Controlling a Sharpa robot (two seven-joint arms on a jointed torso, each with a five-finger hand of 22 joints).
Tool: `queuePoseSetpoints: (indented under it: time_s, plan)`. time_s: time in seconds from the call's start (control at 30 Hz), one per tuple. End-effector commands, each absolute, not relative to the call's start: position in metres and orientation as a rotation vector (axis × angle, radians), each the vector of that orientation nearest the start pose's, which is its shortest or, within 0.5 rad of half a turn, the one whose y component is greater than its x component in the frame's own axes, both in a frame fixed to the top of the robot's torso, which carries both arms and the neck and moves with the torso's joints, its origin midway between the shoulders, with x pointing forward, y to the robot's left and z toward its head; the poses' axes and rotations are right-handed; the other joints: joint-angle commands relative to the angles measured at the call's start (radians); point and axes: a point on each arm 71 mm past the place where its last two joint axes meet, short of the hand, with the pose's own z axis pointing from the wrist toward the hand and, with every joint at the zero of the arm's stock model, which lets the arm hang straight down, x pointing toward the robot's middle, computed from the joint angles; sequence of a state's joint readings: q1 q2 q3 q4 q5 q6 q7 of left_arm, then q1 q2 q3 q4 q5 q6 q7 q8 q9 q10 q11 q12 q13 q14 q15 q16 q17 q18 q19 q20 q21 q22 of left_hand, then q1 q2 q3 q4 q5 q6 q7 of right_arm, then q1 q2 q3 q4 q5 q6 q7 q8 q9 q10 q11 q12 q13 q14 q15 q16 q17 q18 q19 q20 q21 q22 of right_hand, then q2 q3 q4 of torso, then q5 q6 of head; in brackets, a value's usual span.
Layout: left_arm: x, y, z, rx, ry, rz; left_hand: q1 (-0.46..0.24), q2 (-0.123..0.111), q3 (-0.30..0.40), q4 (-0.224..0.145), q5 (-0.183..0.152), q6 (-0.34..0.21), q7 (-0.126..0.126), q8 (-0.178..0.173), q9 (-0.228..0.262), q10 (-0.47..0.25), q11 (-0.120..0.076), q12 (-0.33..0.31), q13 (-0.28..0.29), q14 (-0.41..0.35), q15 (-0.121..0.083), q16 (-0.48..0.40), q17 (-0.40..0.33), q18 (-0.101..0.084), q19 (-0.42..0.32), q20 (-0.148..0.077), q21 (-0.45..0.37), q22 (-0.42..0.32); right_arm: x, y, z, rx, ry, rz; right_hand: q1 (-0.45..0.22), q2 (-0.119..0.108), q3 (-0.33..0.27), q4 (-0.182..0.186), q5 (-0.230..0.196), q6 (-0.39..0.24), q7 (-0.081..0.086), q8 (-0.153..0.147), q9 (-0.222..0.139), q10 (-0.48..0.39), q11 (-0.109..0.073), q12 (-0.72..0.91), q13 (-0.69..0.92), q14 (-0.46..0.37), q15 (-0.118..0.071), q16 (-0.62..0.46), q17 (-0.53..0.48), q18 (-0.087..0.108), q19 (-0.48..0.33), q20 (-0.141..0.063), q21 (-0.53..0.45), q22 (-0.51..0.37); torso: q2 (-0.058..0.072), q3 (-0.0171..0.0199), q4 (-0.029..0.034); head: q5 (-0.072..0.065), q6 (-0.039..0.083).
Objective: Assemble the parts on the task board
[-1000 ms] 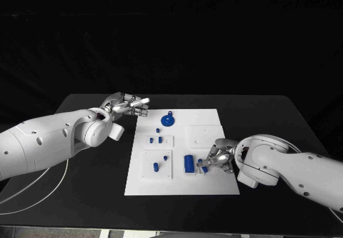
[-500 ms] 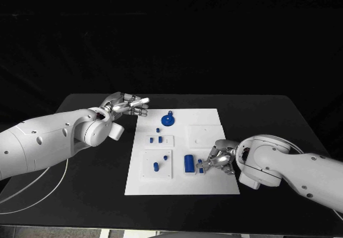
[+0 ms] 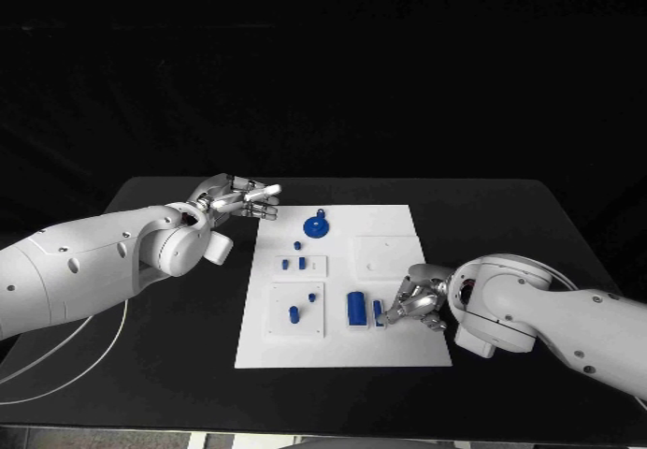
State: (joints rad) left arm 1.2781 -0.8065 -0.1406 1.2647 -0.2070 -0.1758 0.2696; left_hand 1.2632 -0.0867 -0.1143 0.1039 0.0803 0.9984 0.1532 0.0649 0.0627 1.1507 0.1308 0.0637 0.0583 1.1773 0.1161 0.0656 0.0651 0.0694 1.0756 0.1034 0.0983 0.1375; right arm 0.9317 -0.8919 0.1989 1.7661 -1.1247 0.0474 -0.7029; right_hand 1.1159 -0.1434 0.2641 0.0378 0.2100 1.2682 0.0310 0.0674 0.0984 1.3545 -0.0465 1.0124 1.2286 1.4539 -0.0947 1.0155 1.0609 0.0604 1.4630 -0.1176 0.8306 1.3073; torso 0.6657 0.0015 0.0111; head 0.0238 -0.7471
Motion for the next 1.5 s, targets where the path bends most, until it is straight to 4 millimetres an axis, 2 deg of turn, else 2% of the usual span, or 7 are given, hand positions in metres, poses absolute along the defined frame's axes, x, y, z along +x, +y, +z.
queuePoseSetpoints:
  time_s: [0.03,0.47,0.87,1.4,1.43,1.47,1.5]
  plan:
    - [0.531,0.262,-0.192,-0.916,1.613,-1.299,0.005,-0.008,-0.002,0.006,-0.005,-0.006,0.000,0.000,0.000,-0.006,-0.002,-0.001,0.000,-0.002,0.001,-0.002,0.001,-0.011,-0.008,-0.002,0.006,-0.001,0.412,-0.187,-0.239,0.293,2.372,0.439,0.010,0.003,-0.004,-0.016,0.005,0.007,-0.003,-0.004,-0.003,0.006,-0.003,0.003,0.000,0.002,-0.002,0.001,0.000,-0.008,0.055,-0.001,0.004,0.100,0.000,0.0003,-0.0001,-0.002,0.002]
    - [0.534,0.268,-0.188,-0.946,1.509,-1.295,0.006,0.019,-0.008,-0.040,0.015,0.014,-0.006,0.000,0.000,0.001,-0.005,-0.001,0.001,0.000,0.000,-0.002,0.001,-0.016,-0.015,-0.003,0.001,-0.005,0.452,-0.209,-0.224,0.481,2.086,0.680,0.022,-0.025,-0.024,0.047,0.005,-0.034,0.012,-0.003,0.004,-0.008,0.006,-0.017,-0.012,-0.004,-0.002,-0.032,-0.026,-0.001,0.051,-0.002,-0.047,0.088,-0.003,-0.0012,-0.0011,-0.008,0.052]
    - [0.546,0.283,-0.183,-1.051,1.359,-1.259,0.020,0.070,-0.028,-0.108,0.041,0.027,-0.008,0.001,0.000,-0.040,0.006,-0.002,0.000,-0.040,0.014,-0.004,0.000,-0.005,-0.018,0.010,-0.009,-0.015,0.535,-0.242,-0.184,0.718,1.629,1.039,0.122,0.117,-0.251,-0.099,0.148,-0.097,0.037,-0.003,-0.009,-0.132,0.020,-0.351,-0.297,-0.075,0.021,-0.301,-0.220,0.024,-0.020,0.020,-0.582,-0.142,-0.022,-0.0097,-0.0109,-0.009,0.096]
    - [0.574,0.270,-0.181,-1.129,1.303,-1.258,0.038,0.105,-0.033,-0.129,0.050,-0.057,-0.034,-0.007,-0.004,-0.138,0.005,-0.006,-0.001,-0.164,0.026,-0.006,-0.005,0.008,-0.094,0.050,-0.029,-0.062,0.586,-0.264,-0.199,1.004,1.402,1.232,0.087,0.130,0.000,-0.189,0.114,-0.244,0.098,-0.005,-0.036,-0.289,0.181,-0.954,-1.171,-0.350,0.219,-0.955,-1.001,0.093,-0.432,0.282,-0.756,-1.235,-0.040,0.0010,-0.0131,0.001,0.132]
    - [0.572,0.270,-0.183,-1.094,1.336,-1.240,-0.353,0.087,0.114,-0.104,-0.080,-0.998,-0.153,-0.065,-0.063,-0.438,-0.131,-0.064,-0.058,-0.465,-0.116,-0.066,-0.065,-0.069,-1.076,-0.103,-0.098,-0.138,0.585,-0.268,-0.202,0.980,1.459,1.100,-0.271,0.143,-0.264,-0.038,-0.210,-0.550,-0.031,-0.067,-0.098,-0.606,0.046,-1.012,-1.229,-0.678,0.095,-1.015,-1.061,-0.060,-0.744,0.118,-0.831,-1.307,-0.039,-0.0050,-0.0137,-0.002,0.127]
    - [0.571,0.269,-0.183,-1.094,1.336,-1.240,-0.368,0.087,0.114,-0.104,-0.080,-0.998,-0.153,-0.065,-0.063,-1.151,-0.131,-0.064,-0.058,-1.177,-0.116,-0.066,-0.065,-0.069,-1.076,-0.103,-0.098,-0.138,0.585,-0.268,-0.202,0.980,1.457,1.101,-0.286,0.143,-0.264,-0.038,-0.210,-0.564,-0.031,-0.067,-0.098,-0.622,0.046,-1.012,-1.229,-0.695,0.095,-1.015,-1.061,-0.060,-0.754,0.118,-0.831,-1.307,-0.040,-0.0049,-0.0137,-0.003,0.127]
    - [0.571,0.269,-0.184,-1.095,1.335,-1.240,-0.396,0.087,0.114,-0.104,-0.080,-0.998,-0.153,-0.065,-0.063,-1.151,-0.131,-0.064,-0.058,-1.177,-0.116,-0.066,-0.065,-0.069,-1.076,-0.103,-0.098,-0.138,0.584,-0.268,-0.202,0.980,1.455,1.103,-0.315,0.143,-0.264,-0.038,-0.210,-1.268,-0.031,-0.067,-0.098,-0.646,0.046,-1.012,-1.229,-0.720,0.095,-1.015,-1.061,-0.060,-1.463,0.118,-0.831,-1.307,-0.042,-0.0049,-0.0136,-0.003,0.127]
